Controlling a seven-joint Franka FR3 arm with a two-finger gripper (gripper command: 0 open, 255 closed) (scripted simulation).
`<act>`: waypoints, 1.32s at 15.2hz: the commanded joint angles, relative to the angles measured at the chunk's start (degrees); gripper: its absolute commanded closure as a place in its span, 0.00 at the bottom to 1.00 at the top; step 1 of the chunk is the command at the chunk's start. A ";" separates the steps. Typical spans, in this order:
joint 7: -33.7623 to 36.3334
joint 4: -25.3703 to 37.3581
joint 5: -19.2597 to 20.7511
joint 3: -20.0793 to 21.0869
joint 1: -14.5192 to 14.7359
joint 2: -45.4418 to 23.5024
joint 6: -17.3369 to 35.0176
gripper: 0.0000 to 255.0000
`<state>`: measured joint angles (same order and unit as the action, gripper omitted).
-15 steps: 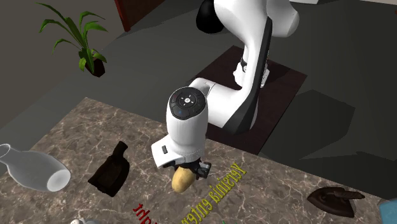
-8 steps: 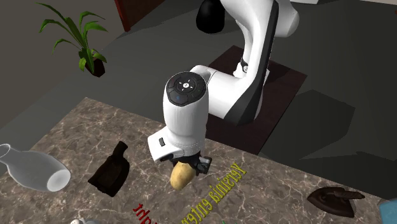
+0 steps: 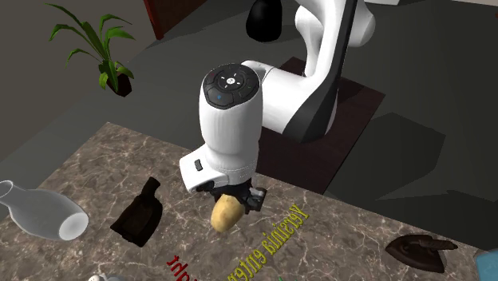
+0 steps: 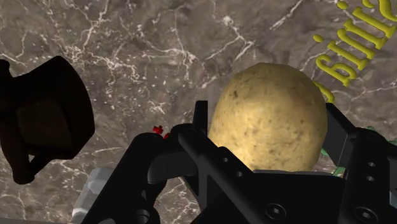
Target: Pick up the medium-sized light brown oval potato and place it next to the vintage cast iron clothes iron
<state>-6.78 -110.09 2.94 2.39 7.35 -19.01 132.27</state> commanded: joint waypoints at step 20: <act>20.77 -14.81 1.69 7.62 11.90 13.25 0.76 1.00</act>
<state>12.57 -124.06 4.57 9.46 18.53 -6.39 132.87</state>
